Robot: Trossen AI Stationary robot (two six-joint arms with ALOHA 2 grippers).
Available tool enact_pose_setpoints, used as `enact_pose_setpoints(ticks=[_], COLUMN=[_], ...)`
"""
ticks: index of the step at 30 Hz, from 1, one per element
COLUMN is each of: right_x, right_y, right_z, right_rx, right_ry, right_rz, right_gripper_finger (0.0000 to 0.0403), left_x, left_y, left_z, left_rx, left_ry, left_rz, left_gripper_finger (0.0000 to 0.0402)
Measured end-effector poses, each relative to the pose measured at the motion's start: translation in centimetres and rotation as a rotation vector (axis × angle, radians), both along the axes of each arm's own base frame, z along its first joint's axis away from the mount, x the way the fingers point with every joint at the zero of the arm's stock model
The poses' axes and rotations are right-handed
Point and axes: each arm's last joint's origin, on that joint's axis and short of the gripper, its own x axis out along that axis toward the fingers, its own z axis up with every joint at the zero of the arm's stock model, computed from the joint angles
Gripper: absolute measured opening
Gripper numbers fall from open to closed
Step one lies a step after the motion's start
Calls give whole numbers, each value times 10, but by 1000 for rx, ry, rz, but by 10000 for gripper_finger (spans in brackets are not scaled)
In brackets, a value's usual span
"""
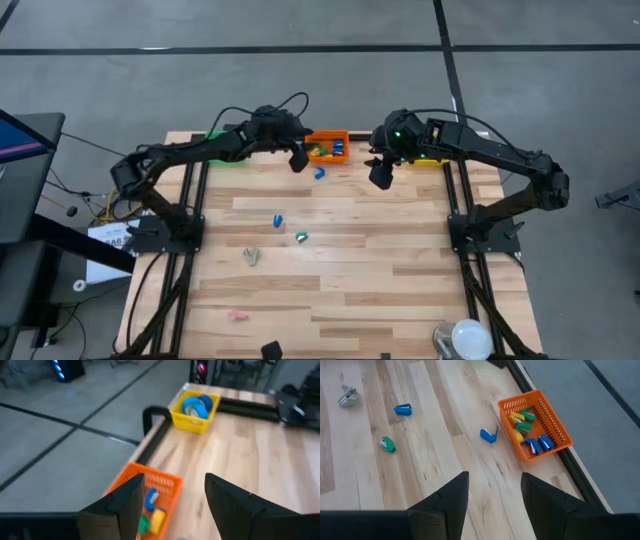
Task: Pick and place Stapler, Stapler remover, tape
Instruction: Put the blue stapler into the orange bin
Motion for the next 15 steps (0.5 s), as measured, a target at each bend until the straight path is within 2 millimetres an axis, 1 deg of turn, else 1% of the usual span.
enact_pose_setpoints(ticks=[3,10,15], right_x=[1,1,1], right_y=[1,1,1], right_z=[0,0,0], right_rx=[0,0,0], right_ry=[-2,-4,-4], right_rz=[5,7,7], right_gripper_finger=[172,172,172], left_x=[-3,-9,-11], left_y=[-12,-42,-65], left_z=[4,5,1], left_rx=[-27,-100,-209], left_ry=[44,173,255], left_rz=[-24,-95,-116], left_gripper_finger=[198,198,198])
